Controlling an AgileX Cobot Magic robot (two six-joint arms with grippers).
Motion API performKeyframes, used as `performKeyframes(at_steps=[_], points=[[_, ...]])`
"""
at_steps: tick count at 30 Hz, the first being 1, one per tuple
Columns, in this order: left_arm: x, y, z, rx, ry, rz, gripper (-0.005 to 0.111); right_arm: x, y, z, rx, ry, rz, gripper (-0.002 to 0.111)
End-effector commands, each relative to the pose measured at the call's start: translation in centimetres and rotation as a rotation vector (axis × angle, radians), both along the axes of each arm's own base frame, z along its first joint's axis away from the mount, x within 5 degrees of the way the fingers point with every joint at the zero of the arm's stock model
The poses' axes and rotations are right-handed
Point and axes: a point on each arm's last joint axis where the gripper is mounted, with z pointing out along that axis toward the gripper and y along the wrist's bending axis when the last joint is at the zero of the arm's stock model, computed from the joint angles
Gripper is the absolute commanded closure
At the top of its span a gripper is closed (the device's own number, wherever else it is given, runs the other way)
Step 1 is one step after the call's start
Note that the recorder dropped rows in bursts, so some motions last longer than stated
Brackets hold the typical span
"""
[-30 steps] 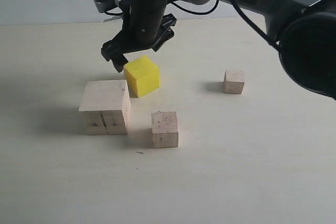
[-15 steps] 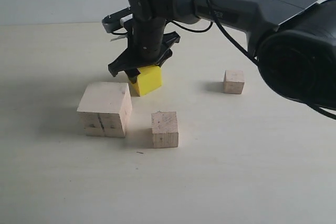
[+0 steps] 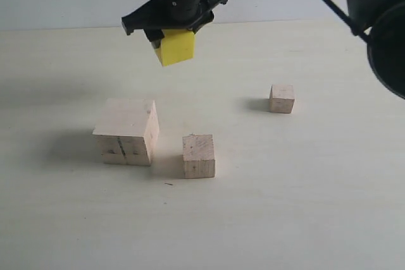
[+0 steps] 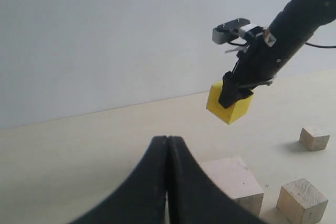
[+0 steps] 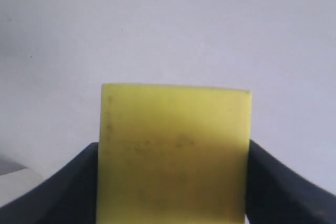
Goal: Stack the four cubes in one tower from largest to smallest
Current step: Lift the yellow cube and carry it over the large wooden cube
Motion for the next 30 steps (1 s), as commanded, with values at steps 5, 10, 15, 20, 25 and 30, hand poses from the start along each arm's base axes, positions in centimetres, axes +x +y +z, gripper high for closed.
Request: performKeyframes(at_steps=[5, 10, 15, 20, 25, 30], points=[[-0.4, 0.3, 0.1, -0.017, -0.039, -0.005, 0.107, -2.5, -1.9, 6.7, 0.051, -0.001, -0.107, 0.108], [-0.4, 0.2, 0.0, -0.013, -0.037, -0.005, 0.107, -5.4, -0.8, 9.4, -0.04, -0.123, -0.148, 0.108], [-0.4, 0.2, 0.0, -0.013, -0.037, -0.005, 0.107, -8.8, 2.7, 9.4, 0.009, -0.115, -0.118, 0.108], [-0.4, 0.3, -0.1, -0.012, -0.034, -0.003, 0.107, -10.9, 5.3, 8.1, 0.049, -0.072, -0.148, 0.108], [-0.4, 0.3, -0.1, -0.012, -0.034, -0.003, 0.107, -12.3, 7.2, 6.6, 0.076, -0.037, -0.197, 0.108], [-0.4, 0.3, -0.1, -0.012, -0.034, -0.003, 0.107, -12.9, 8.6, 4.1, 0.092, 0.043, -0.258, 0.108]])
